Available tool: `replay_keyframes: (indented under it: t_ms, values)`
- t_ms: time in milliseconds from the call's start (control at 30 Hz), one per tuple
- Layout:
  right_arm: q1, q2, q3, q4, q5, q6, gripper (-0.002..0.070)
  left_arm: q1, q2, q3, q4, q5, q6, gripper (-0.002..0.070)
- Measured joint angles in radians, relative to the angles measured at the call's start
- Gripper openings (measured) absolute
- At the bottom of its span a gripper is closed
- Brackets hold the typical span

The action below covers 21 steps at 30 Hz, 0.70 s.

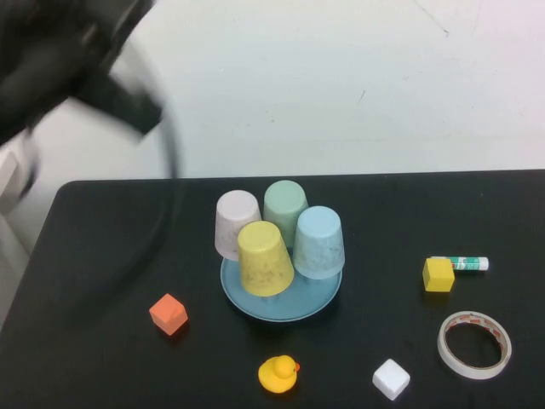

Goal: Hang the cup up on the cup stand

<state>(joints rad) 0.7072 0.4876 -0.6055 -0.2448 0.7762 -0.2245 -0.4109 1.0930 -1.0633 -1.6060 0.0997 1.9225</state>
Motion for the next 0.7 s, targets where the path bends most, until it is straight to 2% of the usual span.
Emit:
replay_keyframes:
  t_ms: [200,367,700]
  values:
    - [0.0,-0.154,0.148,0.026,-0.017,0.04,0.0,0.0,-0.257,0.274,0.0,-0.066,0.023,0.0]
    - [0.0,-0.194,0.211,0.042,-0.02,0.05,0.0,0.0,-0.431,0.451,0.0,-0.1,0.031,0.0]
    - [0.0,-0.194,0.211,0.048,-0.03,0.052,0.0,0.0,-0.62,0.612,-0.032,-0.114,0.009,0.0]
